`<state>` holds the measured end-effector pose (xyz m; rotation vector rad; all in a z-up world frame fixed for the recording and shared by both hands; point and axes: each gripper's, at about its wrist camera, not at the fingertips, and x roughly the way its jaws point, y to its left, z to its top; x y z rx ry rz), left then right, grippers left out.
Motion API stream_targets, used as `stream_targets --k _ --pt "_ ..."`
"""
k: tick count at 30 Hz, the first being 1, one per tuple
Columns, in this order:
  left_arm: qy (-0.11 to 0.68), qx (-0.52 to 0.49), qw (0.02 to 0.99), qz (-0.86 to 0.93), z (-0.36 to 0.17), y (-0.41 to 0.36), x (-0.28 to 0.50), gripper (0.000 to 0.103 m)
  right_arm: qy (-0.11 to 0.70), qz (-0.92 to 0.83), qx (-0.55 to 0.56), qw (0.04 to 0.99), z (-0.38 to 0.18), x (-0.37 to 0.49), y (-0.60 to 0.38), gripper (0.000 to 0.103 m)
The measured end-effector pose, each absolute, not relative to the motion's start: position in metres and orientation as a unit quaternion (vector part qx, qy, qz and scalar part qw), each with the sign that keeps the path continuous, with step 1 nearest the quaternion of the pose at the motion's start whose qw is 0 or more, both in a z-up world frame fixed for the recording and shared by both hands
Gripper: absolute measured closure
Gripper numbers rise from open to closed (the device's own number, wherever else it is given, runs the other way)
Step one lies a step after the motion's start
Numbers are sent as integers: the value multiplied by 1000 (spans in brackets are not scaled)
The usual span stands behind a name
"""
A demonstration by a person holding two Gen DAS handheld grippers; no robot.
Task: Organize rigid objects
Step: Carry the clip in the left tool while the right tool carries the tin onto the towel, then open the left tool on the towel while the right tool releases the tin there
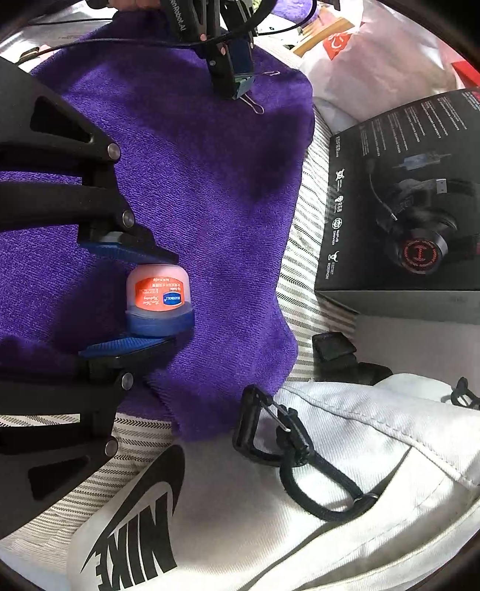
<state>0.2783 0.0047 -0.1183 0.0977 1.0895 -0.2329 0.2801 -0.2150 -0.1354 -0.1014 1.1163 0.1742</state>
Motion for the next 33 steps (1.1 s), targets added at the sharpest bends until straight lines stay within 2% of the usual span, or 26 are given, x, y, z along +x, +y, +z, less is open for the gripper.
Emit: stream_targets --k 2,5,9,13,20,23,33 --pt "515 61 848 -111 -119 0 277 62 532 88 -48 841 -135 281 -216 64" --pt "518 64 845 -117 -122 -8 278 48 536 91 -49 838 -134 279 -219 57" --pt "522 79 842 -110 -123 -10 270 43 535 87 -60 838 -130 270 -219 51" --pt "529 80 838 -110 -120 -7 259 43 532 84 -59 841 -122 257 -214 50" --pt "484 104 861 -116 -82 2 204 43 508 83 -48 856 -85 212 -213 48" --pt "473 107 864 -135 -71 4 175 43 491 84 -45 866 -67 186 -214 39" --pt "479 101 853 -181 -87 3 101 43 469 72 9 880 -53 127 -234 37"
